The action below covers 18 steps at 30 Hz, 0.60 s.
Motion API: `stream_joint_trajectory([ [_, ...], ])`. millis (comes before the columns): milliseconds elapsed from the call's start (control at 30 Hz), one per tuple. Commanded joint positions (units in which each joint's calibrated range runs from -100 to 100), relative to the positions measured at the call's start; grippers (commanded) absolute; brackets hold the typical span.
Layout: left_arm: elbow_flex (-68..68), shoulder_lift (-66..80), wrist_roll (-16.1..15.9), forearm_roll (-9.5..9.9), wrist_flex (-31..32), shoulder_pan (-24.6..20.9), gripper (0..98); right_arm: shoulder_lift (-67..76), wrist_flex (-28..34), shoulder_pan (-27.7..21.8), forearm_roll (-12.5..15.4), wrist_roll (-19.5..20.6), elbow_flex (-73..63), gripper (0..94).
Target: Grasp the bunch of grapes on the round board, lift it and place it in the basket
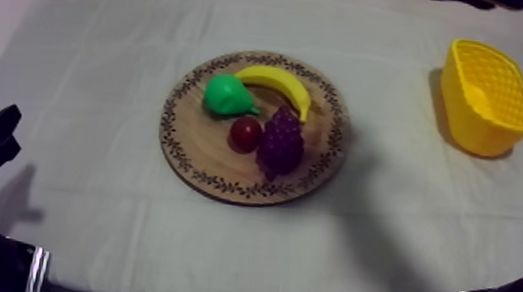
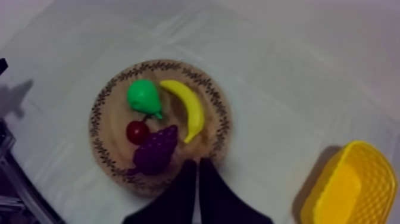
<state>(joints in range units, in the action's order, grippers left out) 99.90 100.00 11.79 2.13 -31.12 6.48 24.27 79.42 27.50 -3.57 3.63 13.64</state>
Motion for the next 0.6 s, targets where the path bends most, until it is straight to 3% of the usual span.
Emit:
stream_joint_trajectory([
  [0,-0.01,0.00,0.01,0.00,0.00,-0.01,0.1,-7.62,11.02,1.79,-0.26,3.06,-12.00,0.2],
  [167,-0.01,0.00,0.01,0.00,0.00,-0.01,0.1,-15.31,17.79,3.71,-0.68,7.99,-20.47,0.2],
  [567,-0.01,0.00,0.01,0.00,0.00,-0.01,0.1,-29.18,19.69,5.34,-1.82,18.54,-26.74,0.2],
])
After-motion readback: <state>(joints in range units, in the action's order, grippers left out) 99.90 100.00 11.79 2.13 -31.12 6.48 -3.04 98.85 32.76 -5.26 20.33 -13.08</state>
